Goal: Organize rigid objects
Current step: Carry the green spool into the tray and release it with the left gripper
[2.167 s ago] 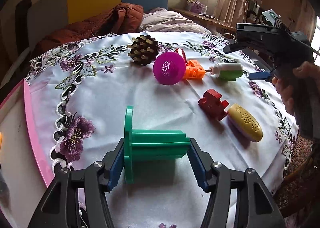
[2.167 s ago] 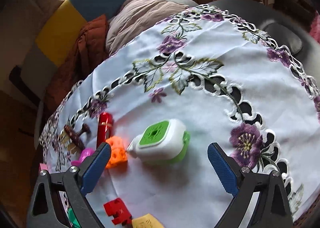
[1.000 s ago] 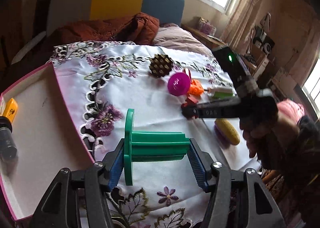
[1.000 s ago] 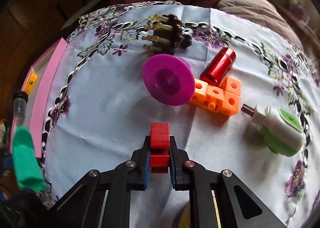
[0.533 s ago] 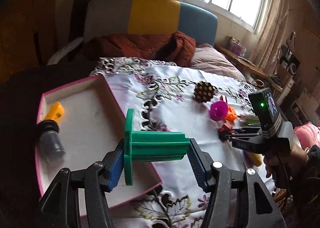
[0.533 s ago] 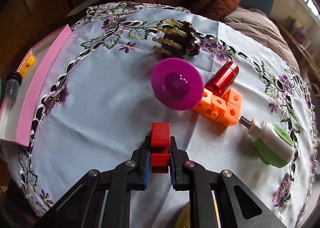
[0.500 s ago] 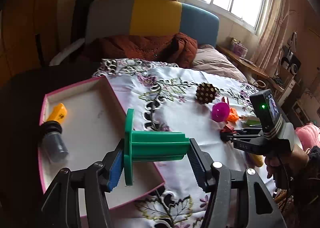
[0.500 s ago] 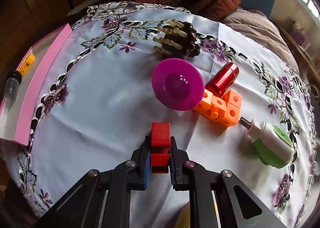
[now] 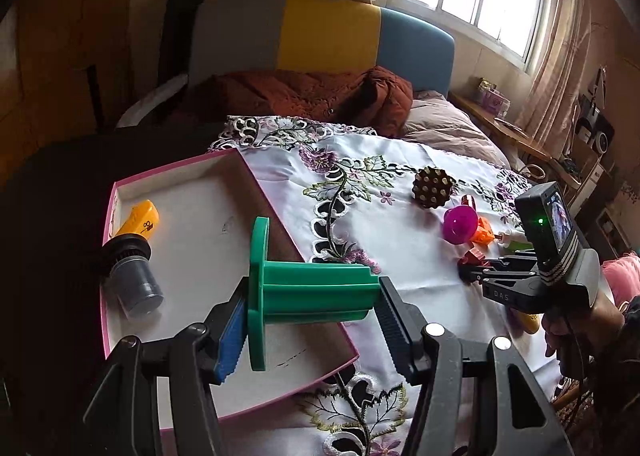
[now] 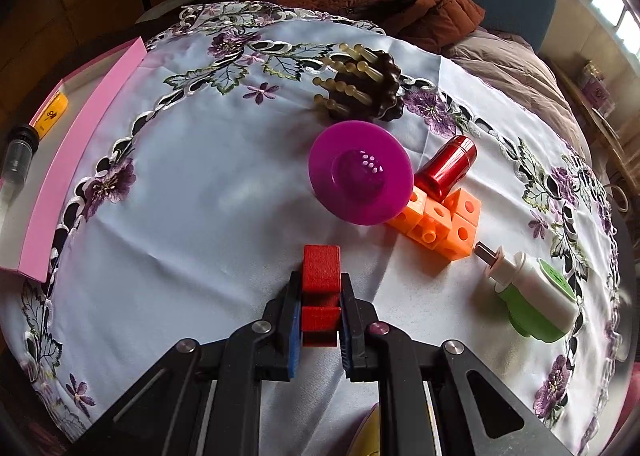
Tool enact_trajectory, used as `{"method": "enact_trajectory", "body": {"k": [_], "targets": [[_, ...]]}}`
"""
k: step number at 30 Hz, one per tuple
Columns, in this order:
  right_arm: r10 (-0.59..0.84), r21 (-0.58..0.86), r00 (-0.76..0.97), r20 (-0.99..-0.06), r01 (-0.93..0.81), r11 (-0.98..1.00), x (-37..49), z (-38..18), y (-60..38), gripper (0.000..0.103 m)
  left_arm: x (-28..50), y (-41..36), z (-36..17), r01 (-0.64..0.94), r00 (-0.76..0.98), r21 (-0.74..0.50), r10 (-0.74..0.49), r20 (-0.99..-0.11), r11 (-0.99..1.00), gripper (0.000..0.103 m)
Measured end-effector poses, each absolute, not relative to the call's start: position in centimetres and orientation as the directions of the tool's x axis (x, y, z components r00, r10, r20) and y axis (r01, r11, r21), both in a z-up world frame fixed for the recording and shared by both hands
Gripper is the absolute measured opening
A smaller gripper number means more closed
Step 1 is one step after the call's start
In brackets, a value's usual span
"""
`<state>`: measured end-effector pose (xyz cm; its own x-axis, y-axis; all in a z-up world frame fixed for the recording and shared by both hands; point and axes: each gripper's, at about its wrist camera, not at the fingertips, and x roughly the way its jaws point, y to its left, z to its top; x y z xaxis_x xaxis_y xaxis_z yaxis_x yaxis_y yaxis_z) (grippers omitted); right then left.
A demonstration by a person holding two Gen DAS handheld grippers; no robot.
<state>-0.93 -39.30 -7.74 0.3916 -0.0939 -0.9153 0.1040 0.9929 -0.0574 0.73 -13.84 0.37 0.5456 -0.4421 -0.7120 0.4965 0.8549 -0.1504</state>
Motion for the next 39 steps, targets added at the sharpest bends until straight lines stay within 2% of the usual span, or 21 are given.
{"method": "enact_trajectory", "body": {"k": [13,21,24,33,39], "targets": [[-0.121,-0.096,0.396,-0.91,0.084,0.992,-1.1,-7.7,-38.9,0.015,1.5,-12.9,-0.8,0.47,0.525,-0.17,-0.429,-0.735,0.866,0.061],[-0.127,-0.105,0.396,-0.91,0.076,0.992,-1.1,-7.7,-38.9,0.015,7.3,-8.5,-1.6,0.344,0.474,-0.352,-0.484,-0.736,0.871,0.06],[-0.126,-0.105,0.396,-0.91,0.075,0.992,-1.1,-7.7,-38.9,0.015,9.8,-7.4,-1.7,0.309,0.472,-0.379,-0.487,-0.735,0.872,0.06],[-0.128,-0.107,0.396,-0.909,0.073,0.992,-1.1,-7.6,-38.9,0.015,15.8,-9.0,-3.6,0.305,0.482,-0.314,-0.43,-0.763,0.899,0.06],[-0.125,-0.105,0.396,-0.909,0.073,0.992,-1.0,-7.7,-38.9,0.015,17.8,-10.2,-5.2,0.301,0.47,-0.224,-0.349,-0.811,0.927,0.061]]}}
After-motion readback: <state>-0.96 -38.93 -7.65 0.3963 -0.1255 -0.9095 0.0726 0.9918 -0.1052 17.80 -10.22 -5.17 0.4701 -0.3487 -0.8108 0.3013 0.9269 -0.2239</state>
